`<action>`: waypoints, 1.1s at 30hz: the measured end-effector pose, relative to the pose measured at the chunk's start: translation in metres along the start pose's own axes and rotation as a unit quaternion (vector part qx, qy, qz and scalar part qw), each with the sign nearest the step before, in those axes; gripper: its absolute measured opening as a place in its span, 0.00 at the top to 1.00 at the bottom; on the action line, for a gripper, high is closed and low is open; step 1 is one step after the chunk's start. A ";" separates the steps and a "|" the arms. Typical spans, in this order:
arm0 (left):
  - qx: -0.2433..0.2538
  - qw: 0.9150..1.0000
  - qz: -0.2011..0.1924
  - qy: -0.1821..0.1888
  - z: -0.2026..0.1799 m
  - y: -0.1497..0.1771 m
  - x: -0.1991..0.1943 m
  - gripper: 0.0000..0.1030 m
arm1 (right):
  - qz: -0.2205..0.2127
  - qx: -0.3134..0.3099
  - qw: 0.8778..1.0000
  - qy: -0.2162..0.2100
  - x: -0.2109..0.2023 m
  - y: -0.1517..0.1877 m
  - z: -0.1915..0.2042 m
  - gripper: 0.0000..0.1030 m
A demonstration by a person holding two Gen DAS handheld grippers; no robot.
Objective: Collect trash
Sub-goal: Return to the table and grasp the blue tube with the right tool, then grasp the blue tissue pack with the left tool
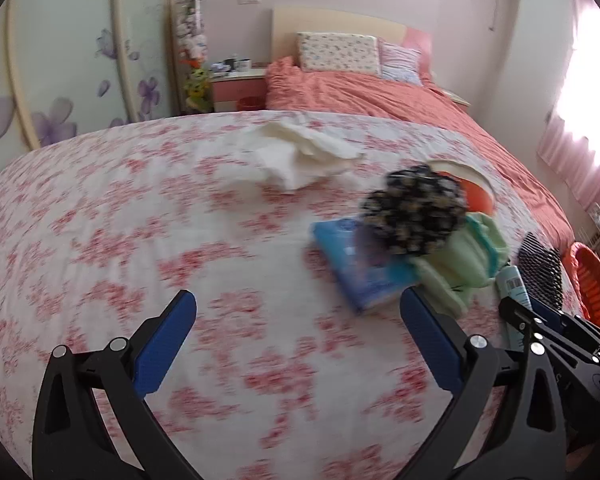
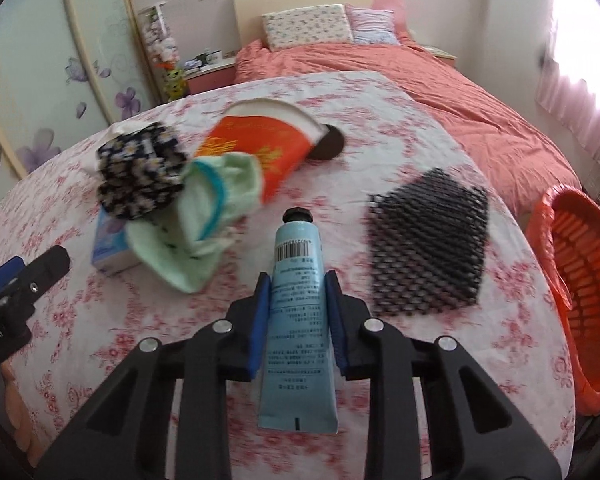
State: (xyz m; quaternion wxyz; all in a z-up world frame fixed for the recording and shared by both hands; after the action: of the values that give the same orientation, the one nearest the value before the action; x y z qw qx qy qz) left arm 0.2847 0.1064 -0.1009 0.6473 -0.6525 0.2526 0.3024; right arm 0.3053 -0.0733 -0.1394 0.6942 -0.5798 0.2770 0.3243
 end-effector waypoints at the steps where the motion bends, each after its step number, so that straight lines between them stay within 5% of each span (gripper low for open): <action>1: 0.005 1.000 0.001 0.002 -0.006 0.000 0.001 0.02 | 0.000 0.000 1.000 -0.001 0.000 -0.001 -0.002 0.73; 11: 0.017 0.999 0.030 -0.002 -0.036 -0.001 0.025 0.04 | -0.001 0.000 1.000 -0.011 -0.001 0.001 -0.006 0.73; 15: 0.007 0.999 0.050 0.005 -0.031 0.004 0.029 0.13 | 0.001 0.003 1.000 -0.016 -0.002 0.001 -0.008 0.73; 26: 0.000 0.999 0.046 0.008 -0.041 0.001 0.033 0.14 | 0.001 -0.001 1.000 -0.016 0.000 -0.001 -0.008 0.73; 30: -0.009 0.999 0.047 -0.007 -0.043 -0.006 0.043 0.26 | 0.002 -0.006 1.000 -0.014 0.000 -0.001 -0.007 0.73; 33: -0.019 0.999 0.047 -0.014 -0.033 -0.008 0.044 0.46 | 0.003 -0.009 1.000 -0.014 0.001 -0.002 -0.006 0.73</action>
State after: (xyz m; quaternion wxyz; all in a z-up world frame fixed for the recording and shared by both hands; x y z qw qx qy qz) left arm 0.3228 0.0764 -0.1279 0.6229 -0.6478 0.2681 0.3469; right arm 0.3072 -0.0796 -0.1402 0.6916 -0.5809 0.2661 0.3369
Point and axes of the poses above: each gripper's, at about its wrist camera, not at the fingertips, and x roughly the way its jaws point, z to its left, y to its underside, the point moved 5 cm from there along x, roughly the way its jaws point, and after that the axes turned 6 degrees about -y, right-handed, at the moved point
